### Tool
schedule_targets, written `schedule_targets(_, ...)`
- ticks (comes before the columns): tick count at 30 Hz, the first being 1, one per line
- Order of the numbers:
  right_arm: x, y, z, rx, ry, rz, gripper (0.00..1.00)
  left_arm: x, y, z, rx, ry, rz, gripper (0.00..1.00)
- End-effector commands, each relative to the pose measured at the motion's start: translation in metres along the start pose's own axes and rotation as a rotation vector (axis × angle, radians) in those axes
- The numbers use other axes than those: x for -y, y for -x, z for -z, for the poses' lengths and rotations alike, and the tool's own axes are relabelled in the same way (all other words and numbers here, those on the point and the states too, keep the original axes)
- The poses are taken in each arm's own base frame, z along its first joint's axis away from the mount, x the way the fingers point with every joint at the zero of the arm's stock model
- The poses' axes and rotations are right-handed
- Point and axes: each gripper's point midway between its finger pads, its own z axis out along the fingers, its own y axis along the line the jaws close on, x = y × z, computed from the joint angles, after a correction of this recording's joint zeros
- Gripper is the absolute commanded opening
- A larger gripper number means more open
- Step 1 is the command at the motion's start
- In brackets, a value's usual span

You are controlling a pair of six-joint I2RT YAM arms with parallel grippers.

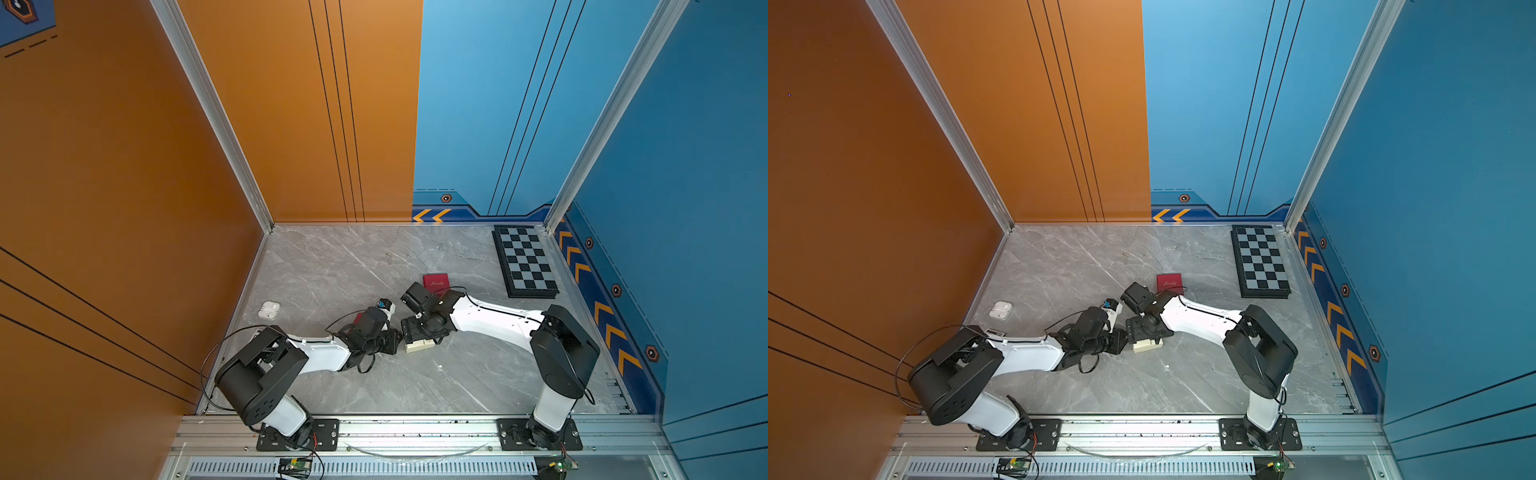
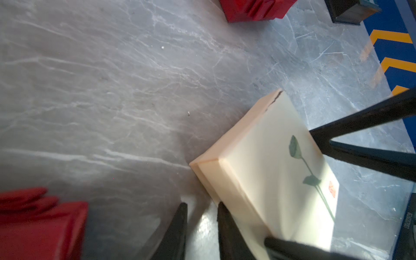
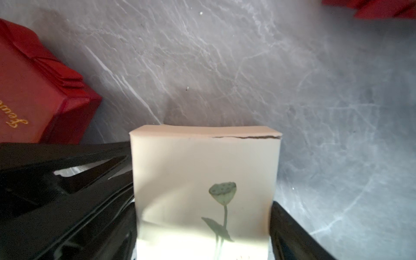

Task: Take the necklace out of the lift-off lid jewelry box
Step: Close the lid on the jewelry box, then move the jewelry box to the center of the board.

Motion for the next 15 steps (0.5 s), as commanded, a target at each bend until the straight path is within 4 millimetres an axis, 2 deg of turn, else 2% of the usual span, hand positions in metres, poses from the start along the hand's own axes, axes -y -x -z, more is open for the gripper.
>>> schedule_targets(1,-0.021,-0.006,-0.006,-0.015,0.078,0.005,0.82,0.020,0.016,0.001,0.054,-0.083,-0.013,0.28)
schedule_targets(7,-0.007,-0.006,-0.010,0.011,-0.021,-0.001,0.82,0.009,0.016,0.011,0.079,-0.051,0.013,0.33)
schedule_targets(15,0.007,-0.011,-0.018,0.017,-0.115,-0.002,0.82,0.011,0.028,0.037,0.129,-0.030,0.001,0.35)
